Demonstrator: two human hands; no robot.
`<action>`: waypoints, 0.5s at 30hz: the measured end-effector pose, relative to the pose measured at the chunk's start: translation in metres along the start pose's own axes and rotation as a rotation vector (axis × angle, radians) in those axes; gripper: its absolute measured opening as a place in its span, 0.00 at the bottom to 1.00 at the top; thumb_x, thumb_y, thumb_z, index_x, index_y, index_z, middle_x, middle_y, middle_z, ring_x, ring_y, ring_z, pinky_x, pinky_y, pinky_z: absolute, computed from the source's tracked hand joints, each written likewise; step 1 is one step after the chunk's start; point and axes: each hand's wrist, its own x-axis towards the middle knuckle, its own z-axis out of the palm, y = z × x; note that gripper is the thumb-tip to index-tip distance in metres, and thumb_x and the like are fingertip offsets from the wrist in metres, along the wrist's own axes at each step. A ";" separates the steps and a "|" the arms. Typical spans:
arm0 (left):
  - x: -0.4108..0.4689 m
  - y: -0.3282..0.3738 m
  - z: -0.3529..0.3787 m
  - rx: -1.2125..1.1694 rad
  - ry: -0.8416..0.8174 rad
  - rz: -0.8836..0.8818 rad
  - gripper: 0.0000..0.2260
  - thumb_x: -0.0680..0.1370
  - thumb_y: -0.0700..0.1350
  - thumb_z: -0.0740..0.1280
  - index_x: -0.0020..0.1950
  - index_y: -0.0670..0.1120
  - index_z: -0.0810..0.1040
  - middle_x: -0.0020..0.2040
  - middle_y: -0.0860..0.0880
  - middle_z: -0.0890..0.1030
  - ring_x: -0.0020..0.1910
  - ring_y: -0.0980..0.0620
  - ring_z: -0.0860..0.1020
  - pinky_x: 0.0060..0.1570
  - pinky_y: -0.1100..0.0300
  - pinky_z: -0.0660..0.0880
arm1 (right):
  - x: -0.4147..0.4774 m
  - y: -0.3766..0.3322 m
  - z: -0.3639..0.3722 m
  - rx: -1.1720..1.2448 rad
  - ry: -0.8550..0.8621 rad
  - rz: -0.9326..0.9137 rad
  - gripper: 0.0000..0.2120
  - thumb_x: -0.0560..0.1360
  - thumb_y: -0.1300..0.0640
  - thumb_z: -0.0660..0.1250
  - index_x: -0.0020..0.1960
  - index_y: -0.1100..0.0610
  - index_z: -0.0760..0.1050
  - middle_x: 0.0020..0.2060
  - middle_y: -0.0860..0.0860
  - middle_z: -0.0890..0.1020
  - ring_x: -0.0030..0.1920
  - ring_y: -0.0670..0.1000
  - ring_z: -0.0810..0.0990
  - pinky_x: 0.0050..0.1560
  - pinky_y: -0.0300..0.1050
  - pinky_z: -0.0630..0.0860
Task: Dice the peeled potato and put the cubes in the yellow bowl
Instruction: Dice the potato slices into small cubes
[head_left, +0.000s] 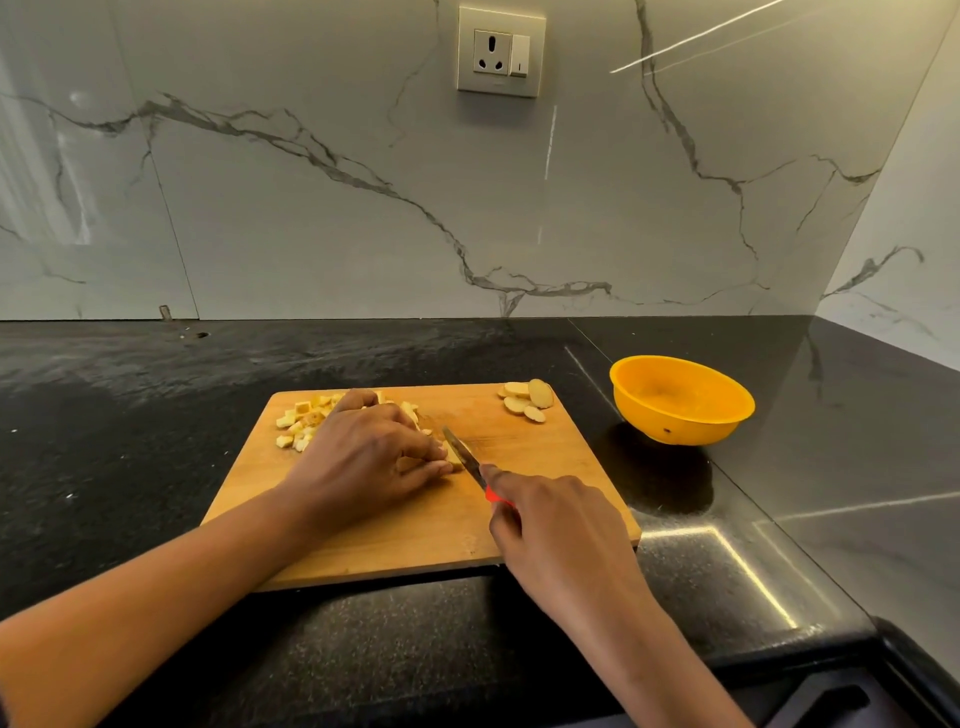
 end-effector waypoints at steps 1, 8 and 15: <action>0.000 0.000 -0.001 0.008 -0.006 0.021 0.20 0.75 0.65 0.53 0.49 0.59 0.82 0.45 0.56 0.84 0.48 0.57 0.80 0.56 0.53 0.67 | 0.001 0.000 0.000 -0.002 0.001 -0.005 0.22 0.81 0.48 0.54 0.75 0.42 0.59 0.53 0.46 0.80 0.49 0.49 0.76 0.44 0.44 0.72; -0.003 -0.011 -0.003 0.095 -0.114 0.188 0.27 0.77 0.67 0.44 0.59 0.59 0.78 0.57 0.60 0.80 0.61 0.61 0.75 0.62 0.54 0.62 | 0.007 -0.001 0.005 -0.044 -0.025 -0.042 0.22 0.82 0.49 0.53 0.76 0.44 0.57 0.55 0.47 0.79 0.51 0.50 0.75 0.44 0.44 0.69; -0.001 -0.010 -0.009 0.128 -0.283 0.153 0.39 0.69 0.73 0.32 0.67 0.63 0.69 0.69 0.60 0.69 0.72 0.65 0.58 0.71 0.58 0.46 | 0.024 -0.007 0.000 -0.106 -0.137 -0.065 0.20 0.82 0.52 0.55 0.73 0.48 0.63 0.54 0.51 0.78 0.53 0.53 0.75 0.42 0.44 0.66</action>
